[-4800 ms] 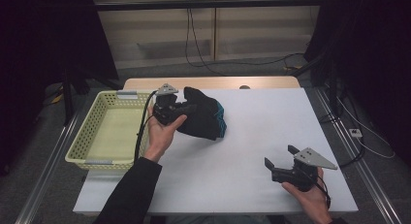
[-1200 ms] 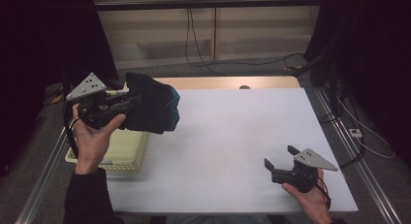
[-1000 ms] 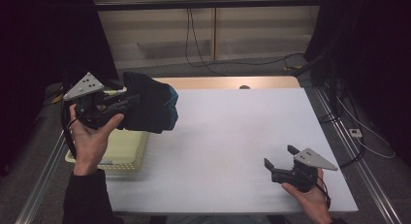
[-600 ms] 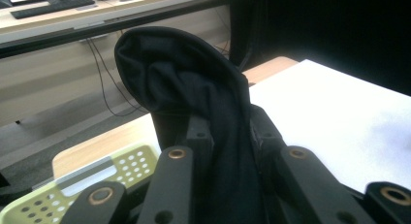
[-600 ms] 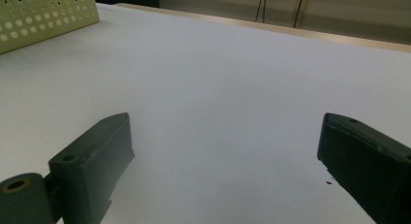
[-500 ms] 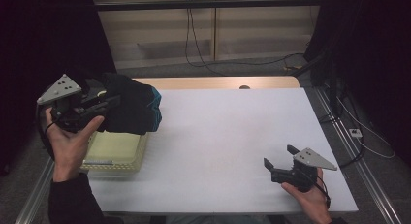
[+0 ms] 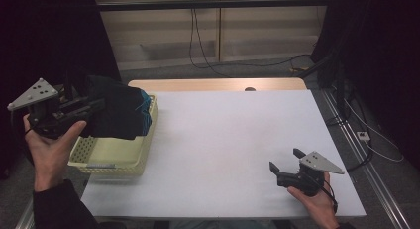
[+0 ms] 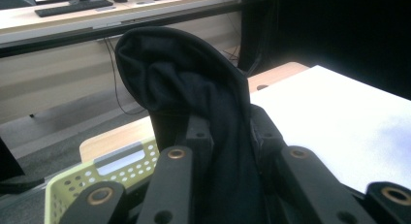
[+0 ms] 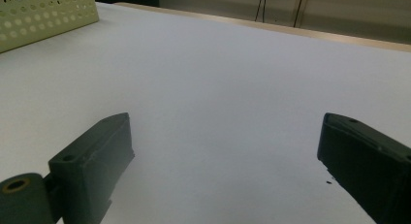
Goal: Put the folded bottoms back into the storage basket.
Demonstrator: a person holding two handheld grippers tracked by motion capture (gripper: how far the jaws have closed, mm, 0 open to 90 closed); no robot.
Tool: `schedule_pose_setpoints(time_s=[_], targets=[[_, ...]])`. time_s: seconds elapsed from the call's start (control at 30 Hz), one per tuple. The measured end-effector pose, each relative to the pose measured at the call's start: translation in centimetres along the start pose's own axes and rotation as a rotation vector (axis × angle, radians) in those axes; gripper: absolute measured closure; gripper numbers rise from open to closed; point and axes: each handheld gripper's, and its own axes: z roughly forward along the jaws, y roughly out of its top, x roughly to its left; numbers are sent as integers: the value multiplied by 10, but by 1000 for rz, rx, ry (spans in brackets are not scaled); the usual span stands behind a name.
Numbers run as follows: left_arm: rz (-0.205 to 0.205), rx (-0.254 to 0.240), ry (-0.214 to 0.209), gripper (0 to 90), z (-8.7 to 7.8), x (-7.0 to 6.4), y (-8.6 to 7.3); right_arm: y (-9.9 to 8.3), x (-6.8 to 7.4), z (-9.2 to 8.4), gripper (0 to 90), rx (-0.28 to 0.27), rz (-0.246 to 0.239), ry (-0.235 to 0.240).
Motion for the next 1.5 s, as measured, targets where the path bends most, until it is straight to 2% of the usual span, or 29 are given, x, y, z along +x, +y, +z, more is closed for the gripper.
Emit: schedule_pose_setpoints(time_s=[0.17,0.33,0.6,0.73,0.83,0.9,1.0,1.17,1.3,1.5], targets=[[4,24,3,752,-3,7,-5,0,0,0,54,-1,-3,0],[-14,52,28,752,-2,15,-11,0,0,0,54,0,1,2],[-49,89,21,752,5,30,-22,0,0,-1,54,2,1,-2],[-50,119,15,752,10,34,-27,0,0,-1,54,3,3,-1],[-41,161,-5,751,15,34,-29,-1,-1,0,54,5,0,-2],[-33,189,2,751,21,32,-30,-1,-1,0,54,8,1,-2],[-28,203,-14,751,27,31,-31,-1,0,0,54,9,0,0],[-55,213,-33,748,35,30,-31,-1,-1,0,54,8,2,1],[-59,210,-52,745,43,25,-29,-1,-1,1,54,9,1,0],[-87,210,-40,740,48,27,-32,-1,-1,0,54,9,2,1]])
